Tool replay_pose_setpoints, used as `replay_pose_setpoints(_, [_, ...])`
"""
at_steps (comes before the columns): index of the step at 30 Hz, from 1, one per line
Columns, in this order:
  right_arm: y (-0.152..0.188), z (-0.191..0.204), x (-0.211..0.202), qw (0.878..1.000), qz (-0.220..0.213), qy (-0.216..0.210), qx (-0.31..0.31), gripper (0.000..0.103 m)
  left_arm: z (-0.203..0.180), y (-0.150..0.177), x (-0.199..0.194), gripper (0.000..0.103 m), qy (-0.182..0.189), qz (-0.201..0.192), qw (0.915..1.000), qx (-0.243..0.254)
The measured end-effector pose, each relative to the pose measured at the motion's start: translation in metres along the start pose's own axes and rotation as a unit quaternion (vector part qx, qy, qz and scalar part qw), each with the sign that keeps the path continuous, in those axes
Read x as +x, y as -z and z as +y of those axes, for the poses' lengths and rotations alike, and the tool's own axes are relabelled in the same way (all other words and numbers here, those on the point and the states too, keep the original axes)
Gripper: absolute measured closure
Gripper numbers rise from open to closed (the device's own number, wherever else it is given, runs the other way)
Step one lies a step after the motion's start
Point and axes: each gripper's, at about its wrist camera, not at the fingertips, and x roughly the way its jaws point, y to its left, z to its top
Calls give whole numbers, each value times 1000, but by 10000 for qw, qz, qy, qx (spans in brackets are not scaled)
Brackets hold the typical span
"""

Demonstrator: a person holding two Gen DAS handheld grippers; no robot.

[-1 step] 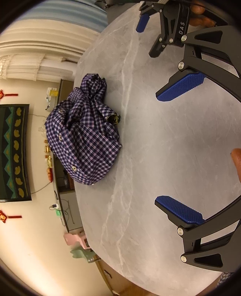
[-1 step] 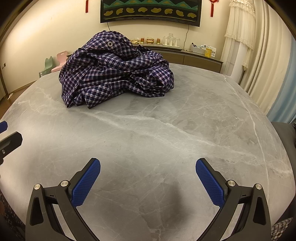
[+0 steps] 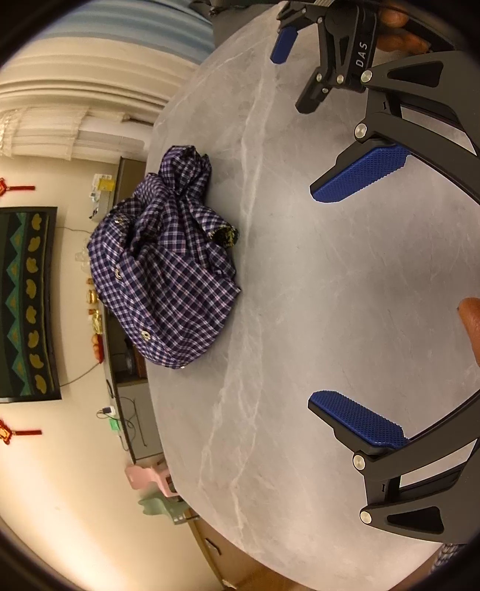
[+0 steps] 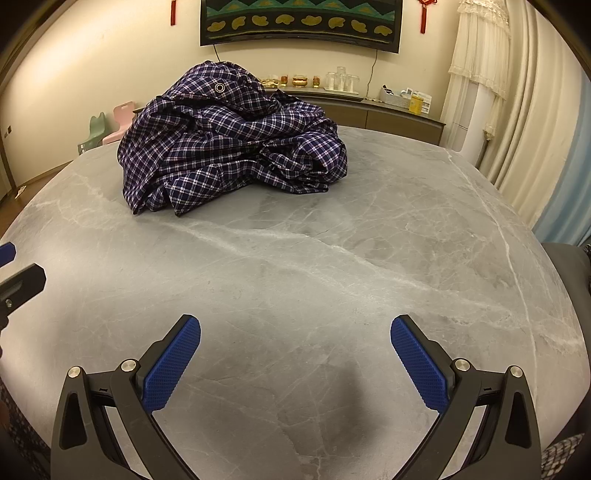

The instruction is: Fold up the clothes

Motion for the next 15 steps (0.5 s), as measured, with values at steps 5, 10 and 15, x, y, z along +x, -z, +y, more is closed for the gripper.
replay_pose_setpoints(5, [-1,0,-1,10000,38,0,-15,0,4,2,2,1,62,38,9999,-83])
replay_pose_setpoints(10, [0,0,0,10000,30,7,-8,0,8,4,3,1,119,75,9998,-161])
replay_pose_setpoints(15, [1,1,1,10000,23,9,-26,0,2,0,2,1,70,68,9999,-122])
